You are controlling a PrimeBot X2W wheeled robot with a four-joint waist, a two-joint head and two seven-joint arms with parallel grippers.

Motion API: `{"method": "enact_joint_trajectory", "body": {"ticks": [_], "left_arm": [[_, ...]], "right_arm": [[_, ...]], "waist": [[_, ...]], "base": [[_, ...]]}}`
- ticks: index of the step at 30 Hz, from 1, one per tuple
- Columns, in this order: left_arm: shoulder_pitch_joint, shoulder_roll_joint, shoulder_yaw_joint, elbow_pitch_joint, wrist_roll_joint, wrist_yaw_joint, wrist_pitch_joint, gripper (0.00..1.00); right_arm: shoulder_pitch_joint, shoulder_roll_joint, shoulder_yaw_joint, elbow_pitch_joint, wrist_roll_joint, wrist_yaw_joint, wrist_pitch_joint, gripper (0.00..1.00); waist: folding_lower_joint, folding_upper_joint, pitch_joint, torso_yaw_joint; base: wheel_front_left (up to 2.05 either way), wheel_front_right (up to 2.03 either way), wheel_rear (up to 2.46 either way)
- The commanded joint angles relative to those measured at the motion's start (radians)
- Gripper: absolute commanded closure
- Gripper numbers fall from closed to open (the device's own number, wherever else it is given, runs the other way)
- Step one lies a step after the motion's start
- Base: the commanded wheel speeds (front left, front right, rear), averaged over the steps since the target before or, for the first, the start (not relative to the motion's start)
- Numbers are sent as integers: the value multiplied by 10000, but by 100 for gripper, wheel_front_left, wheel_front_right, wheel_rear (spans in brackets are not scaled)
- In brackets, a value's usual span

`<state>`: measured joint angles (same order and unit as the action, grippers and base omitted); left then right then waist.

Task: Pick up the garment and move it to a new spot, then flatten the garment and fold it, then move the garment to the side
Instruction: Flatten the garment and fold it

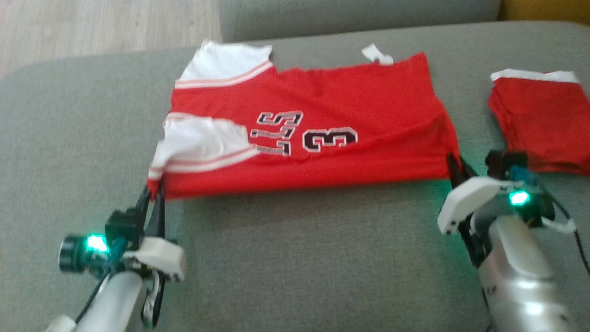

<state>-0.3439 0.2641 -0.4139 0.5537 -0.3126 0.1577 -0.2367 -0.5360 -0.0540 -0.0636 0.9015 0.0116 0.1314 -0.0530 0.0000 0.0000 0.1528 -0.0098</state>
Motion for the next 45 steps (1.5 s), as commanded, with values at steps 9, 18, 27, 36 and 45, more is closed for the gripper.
{"method": "enact_joint_trajectory", "body": {"ticks": [9,18,27,36,45], "left_arm": [[1142,406,260,-62,-503,-36,606,100],[2390,565,58,-886,-601,193,963,100],[2863,634,-297,-1620,-552,290,1539,100],[2248,404,468,-1749,-933,492,199,0],[2313,-500,2115,-4155,-176,-9,-246,0]], "right_arm": [[1638,37,487,-1508,761,-7,449,100],[3476,37,554,-3821,798,-7,1957,100],[4821,37,301,-5811,1178,-7,2614,100],[4514,38,396,-6368,1986,-7,252,0],[4228,38,750,-6594,2628,-7,-2043,0]], "waist": [[0,0,-1192,-378],[0,0,-1767,-447],[0,0,-1849,-238],[0,0,-1604,-277],[0,0,-1322,-401]], "base": [[0,0,0],[0,0,0],[0,0,0],[0,0,0],[0,0,0]]}}
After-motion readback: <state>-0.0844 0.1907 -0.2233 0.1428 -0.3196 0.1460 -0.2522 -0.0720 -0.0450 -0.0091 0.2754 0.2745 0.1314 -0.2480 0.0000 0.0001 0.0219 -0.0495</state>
